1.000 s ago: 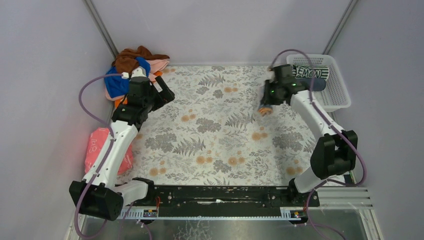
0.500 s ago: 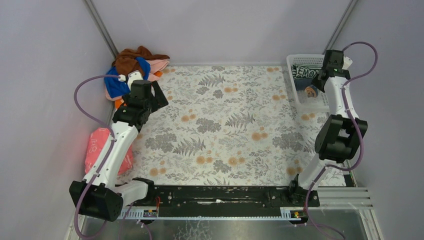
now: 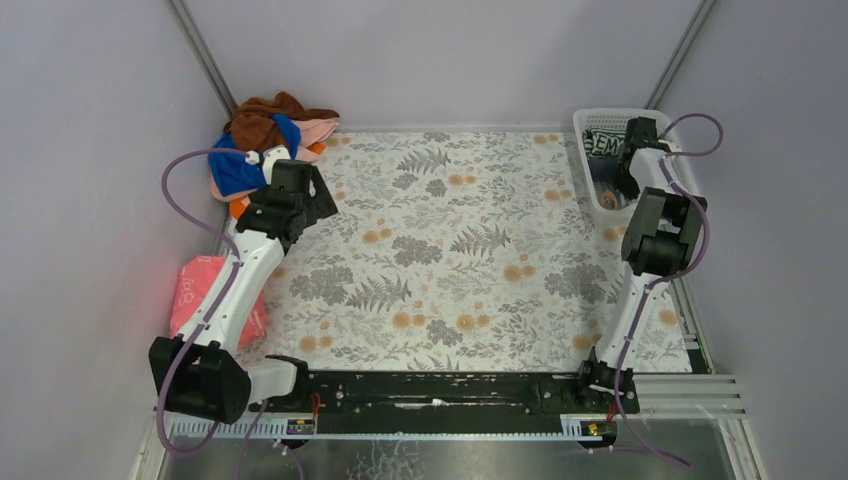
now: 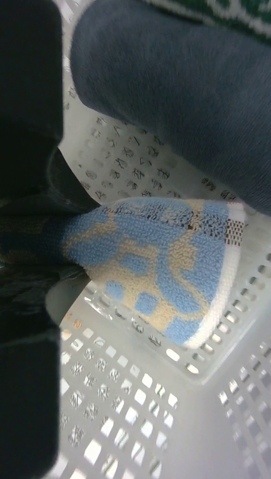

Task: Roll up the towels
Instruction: Place the towel in the bin.

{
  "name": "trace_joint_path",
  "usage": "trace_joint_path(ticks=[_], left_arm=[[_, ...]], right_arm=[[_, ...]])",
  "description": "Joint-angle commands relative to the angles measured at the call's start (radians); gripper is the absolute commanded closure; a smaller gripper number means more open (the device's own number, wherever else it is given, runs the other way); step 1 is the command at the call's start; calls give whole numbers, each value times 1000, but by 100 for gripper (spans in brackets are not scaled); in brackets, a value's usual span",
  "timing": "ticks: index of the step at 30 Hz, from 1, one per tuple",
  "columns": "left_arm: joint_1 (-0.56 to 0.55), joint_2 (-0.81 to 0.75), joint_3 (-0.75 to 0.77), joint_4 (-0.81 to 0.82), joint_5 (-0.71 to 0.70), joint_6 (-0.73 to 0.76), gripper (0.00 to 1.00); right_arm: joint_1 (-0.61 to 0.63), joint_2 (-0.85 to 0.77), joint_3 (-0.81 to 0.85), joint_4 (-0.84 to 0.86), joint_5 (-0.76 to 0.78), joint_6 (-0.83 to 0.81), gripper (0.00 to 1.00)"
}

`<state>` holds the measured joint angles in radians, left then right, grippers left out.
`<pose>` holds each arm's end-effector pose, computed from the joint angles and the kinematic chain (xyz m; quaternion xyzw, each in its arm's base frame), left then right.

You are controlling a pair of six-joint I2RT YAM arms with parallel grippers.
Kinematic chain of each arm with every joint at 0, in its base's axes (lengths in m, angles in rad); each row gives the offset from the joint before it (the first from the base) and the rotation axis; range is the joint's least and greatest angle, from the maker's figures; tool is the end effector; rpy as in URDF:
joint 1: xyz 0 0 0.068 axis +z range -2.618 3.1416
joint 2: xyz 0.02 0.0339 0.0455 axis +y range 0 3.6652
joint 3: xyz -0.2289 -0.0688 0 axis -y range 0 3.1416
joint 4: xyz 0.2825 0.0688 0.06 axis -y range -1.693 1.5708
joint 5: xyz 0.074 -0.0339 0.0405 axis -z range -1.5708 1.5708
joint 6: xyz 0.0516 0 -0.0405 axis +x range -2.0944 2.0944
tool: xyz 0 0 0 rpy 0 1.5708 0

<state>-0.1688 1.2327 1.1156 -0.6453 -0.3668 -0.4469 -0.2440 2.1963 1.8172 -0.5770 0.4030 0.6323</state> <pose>0.3186 -0.0355 0.2716 -0.1963 0.8853 0.0426 0.4193 0.4888 -0.1425 0.1510 0.4510 0.8200 -0.1300 0.3276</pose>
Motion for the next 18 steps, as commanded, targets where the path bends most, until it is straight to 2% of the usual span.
trace_joint_path(ticks=[1, 12, 18], left_arm=[[17, 19, 1, 3, -18, 13, 3], [50, 52, 5, 3, 9, 5, 3], [55, 55, 2, 4, 10, 5, 3]], right_arm=[[2, 34, 43, 35, -17, 93, 90], [2, 84, -12, 208, -168, 278, 88], [2, 117, -10, 247, -198, 376, 77]])
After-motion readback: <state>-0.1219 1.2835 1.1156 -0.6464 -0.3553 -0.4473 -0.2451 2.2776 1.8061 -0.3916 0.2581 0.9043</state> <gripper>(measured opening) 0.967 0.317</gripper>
